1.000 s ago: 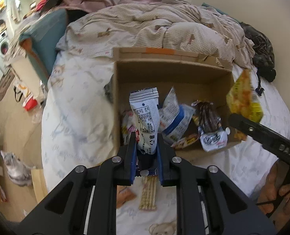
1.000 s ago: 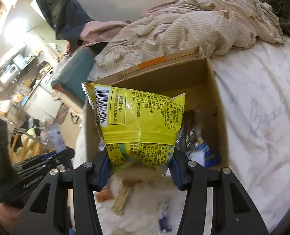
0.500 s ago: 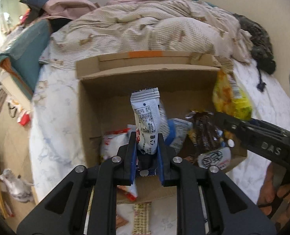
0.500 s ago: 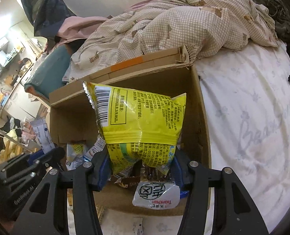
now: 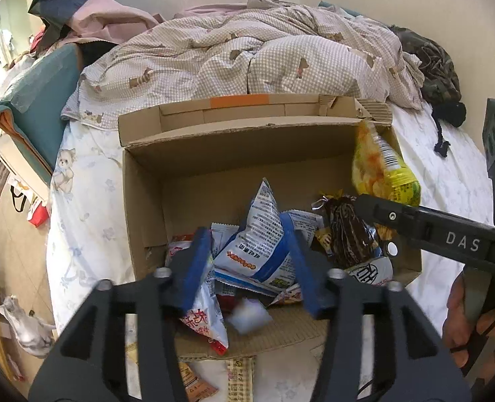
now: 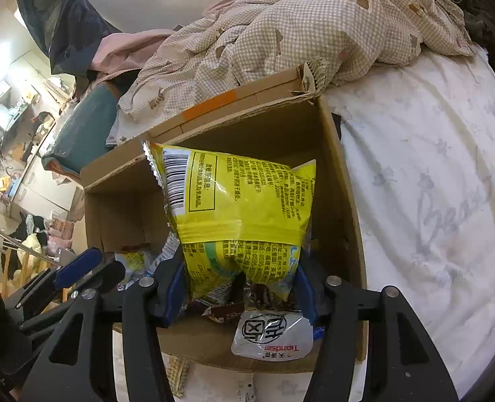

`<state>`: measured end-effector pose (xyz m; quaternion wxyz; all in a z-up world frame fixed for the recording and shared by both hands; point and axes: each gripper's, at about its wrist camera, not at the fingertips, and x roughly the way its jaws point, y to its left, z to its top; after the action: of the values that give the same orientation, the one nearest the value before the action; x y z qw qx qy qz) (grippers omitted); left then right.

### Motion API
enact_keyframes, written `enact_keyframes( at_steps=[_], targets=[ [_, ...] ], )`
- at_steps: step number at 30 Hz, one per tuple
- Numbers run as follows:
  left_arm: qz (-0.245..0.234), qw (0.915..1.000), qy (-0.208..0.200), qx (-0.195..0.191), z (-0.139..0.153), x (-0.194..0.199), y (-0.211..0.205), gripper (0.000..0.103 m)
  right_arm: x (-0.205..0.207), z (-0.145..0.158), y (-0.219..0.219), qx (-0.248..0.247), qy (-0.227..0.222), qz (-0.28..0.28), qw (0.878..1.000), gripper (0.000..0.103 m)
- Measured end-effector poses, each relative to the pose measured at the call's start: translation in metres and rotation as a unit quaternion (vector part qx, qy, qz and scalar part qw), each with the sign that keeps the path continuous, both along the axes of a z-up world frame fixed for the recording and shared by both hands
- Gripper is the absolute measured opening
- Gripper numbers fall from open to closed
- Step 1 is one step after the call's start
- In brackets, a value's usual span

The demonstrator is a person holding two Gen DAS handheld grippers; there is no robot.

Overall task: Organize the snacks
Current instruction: 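Carry both snacks into the box and open both tools, then move both tools back over the remaining snacks on the sheet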

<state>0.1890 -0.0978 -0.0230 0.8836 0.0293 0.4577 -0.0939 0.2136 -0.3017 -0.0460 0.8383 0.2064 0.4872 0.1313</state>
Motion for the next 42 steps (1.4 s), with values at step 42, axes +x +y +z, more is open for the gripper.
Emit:
enact_keyframes(
  at_steps=[42],
  targets=[
    [0.103,0.9938,0.008,-0.042,0.023,-0.084,0.115,0.079,-0.109,0.022,-0.001,0.018,-0.005,-0.021,1.0,0.089]
  ],
)
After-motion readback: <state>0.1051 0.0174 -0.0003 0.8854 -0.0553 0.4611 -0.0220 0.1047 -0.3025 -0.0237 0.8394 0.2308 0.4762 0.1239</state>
